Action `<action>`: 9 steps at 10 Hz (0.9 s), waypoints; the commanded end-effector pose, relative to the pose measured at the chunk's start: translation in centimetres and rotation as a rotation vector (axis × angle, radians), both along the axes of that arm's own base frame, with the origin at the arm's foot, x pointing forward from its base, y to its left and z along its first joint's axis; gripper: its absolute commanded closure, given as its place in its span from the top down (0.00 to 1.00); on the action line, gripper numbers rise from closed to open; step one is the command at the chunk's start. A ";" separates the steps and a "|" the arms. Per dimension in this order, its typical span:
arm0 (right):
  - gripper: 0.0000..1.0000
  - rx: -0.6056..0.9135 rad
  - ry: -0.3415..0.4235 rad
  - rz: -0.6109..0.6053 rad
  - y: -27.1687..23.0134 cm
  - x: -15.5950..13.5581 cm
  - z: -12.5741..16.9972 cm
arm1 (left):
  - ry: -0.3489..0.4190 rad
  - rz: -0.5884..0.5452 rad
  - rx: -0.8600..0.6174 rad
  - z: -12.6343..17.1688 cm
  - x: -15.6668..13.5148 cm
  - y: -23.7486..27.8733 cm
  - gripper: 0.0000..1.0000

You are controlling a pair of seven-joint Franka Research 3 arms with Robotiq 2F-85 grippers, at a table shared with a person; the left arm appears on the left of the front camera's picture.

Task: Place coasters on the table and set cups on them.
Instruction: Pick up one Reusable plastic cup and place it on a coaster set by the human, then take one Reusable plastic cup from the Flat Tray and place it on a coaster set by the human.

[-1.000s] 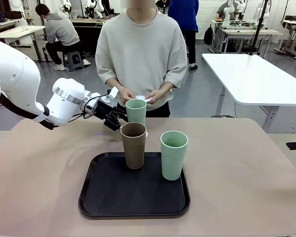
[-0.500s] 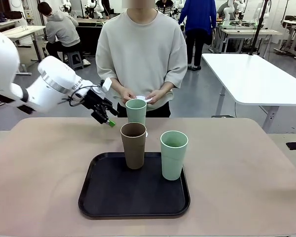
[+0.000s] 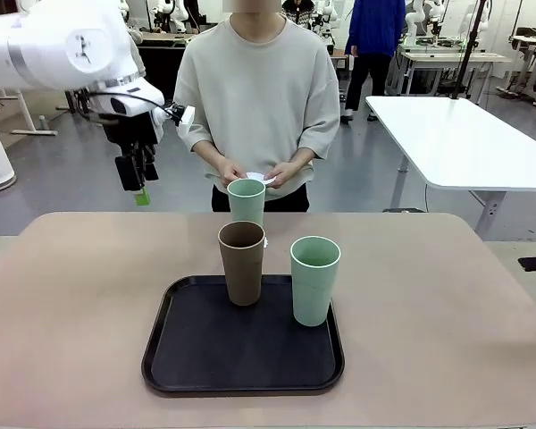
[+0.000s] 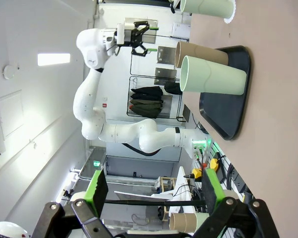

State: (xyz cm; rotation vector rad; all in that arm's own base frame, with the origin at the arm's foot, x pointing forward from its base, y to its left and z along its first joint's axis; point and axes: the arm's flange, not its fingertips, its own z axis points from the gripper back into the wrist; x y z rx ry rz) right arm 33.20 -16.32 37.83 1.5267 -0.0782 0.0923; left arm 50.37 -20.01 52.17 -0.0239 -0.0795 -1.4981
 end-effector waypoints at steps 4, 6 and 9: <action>1.00 0.012 -0.004 -0.001 -0.1 0.0 0.1 | 0.026 0.009 0.013 1.1 -0.9 -1.0 1.00; 1.00 0.012 -0.004 -0.001 -0.1 0.0 0.1 | 0.026 0.009 0.013 1.1 -0.9 -1.0 1.00; 1.00 0.012 -0.004 -0.001 -0.1 0.0 0.1 | 0.026 0.009 0.013 1.1 -0.9 -1.0 1.00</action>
